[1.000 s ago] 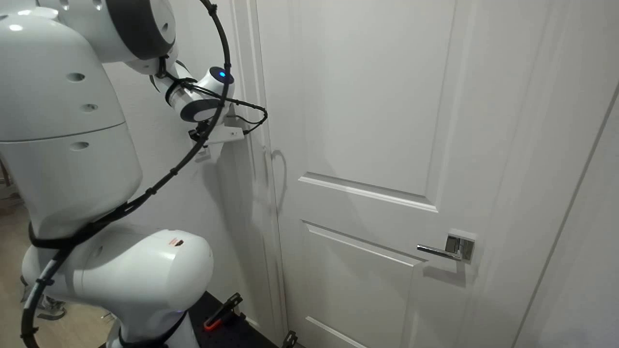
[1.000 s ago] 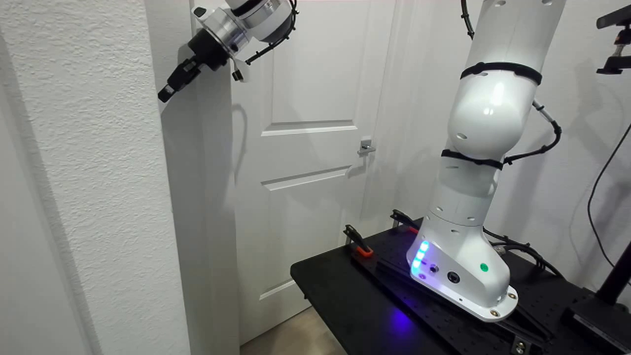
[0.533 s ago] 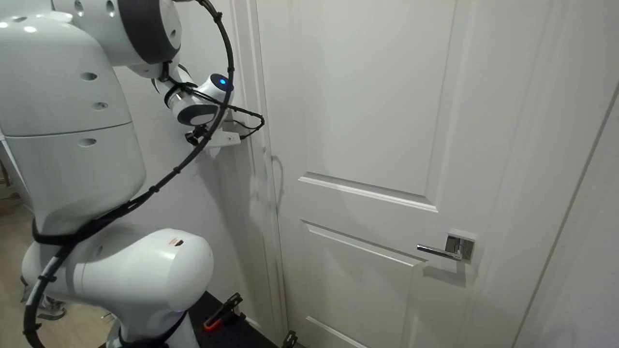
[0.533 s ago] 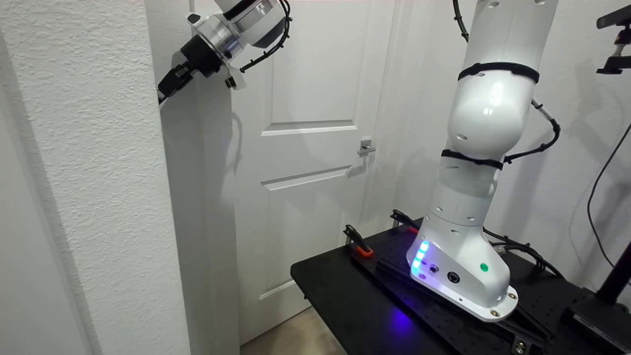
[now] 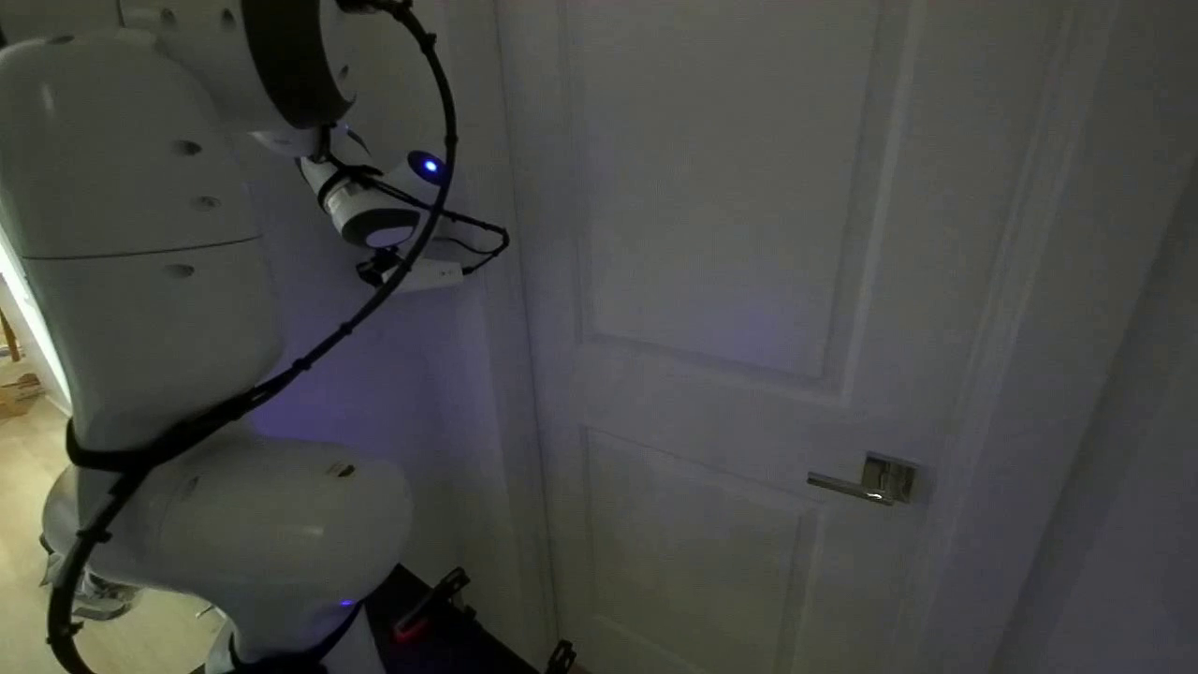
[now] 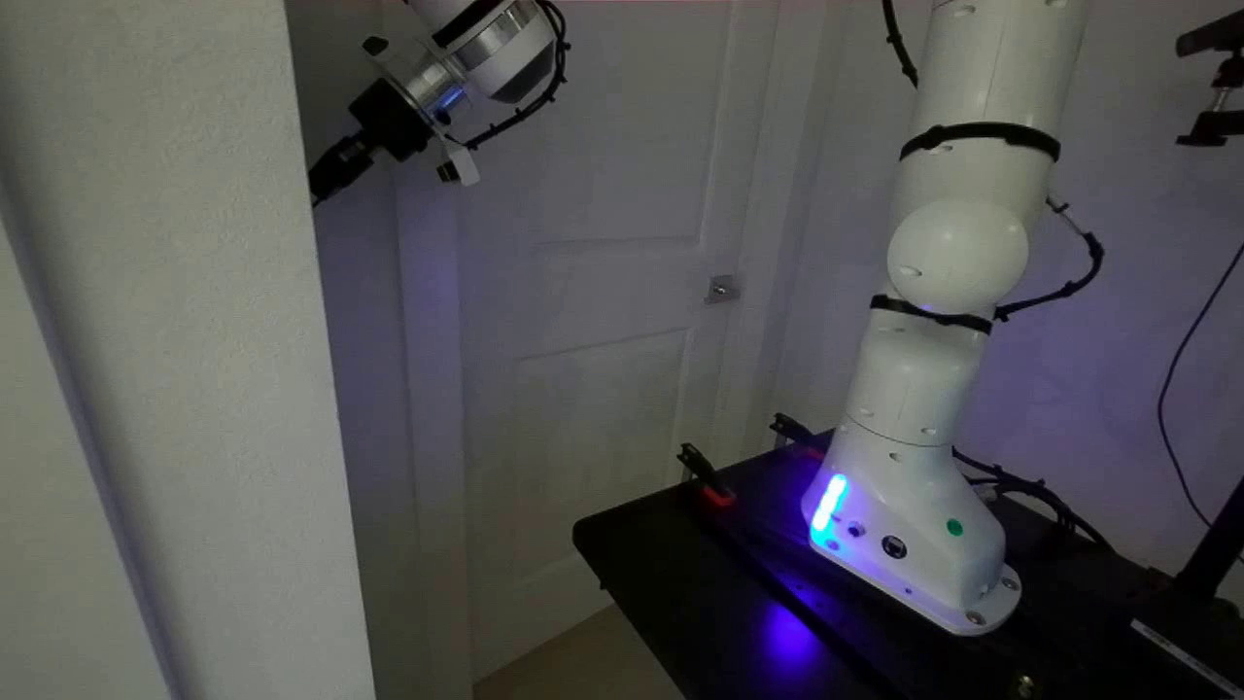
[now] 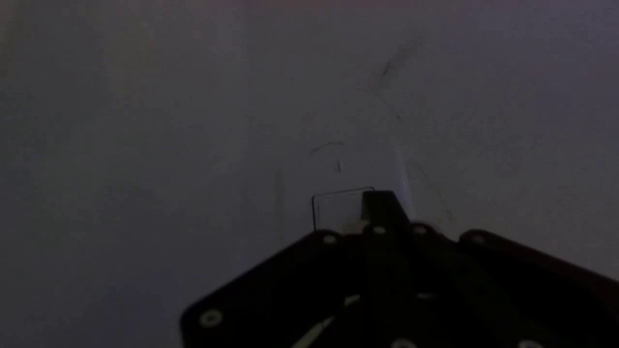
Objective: Close the door and turn off the light
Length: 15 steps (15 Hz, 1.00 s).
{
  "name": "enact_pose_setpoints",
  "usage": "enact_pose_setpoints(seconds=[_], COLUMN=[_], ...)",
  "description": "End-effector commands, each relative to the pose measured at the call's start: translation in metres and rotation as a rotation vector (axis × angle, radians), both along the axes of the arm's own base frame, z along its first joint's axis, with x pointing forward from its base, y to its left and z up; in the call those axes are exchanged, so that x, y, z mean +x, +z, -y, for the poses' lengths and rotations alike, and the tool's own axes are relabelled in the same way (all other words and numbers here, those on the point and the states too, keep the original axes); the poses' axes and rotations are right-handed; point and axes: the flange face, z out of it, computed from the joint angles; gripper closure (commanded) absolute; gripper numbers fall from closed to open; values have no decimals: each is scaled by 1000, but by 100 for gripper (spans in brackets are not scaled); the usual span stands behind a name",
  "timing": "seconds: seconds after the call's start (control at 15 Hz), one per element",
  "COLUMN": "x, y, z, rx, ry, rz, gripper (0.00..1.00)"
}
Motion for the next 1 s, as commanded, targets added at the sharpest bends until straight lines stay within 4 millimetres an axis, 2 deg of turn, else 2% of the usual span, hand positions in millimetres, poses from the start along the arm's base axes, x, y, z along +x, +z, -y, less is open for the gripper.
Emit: enact_pose_setpoints(seconds=[0.0, 0.33, 0.47, 0.67, 0.93], x=[28, 25, 23, 22, 19], y=[-9, -17, -27, -41, -30], z=[-4, -6, -6, 7, 33], rx=[40, 31, -14, -167, -351], ry=[-19, -8, 16, 69, 128], rz=[17, 6, -25, -84, -144], gripper=[100, 100, 100, 100, 100])
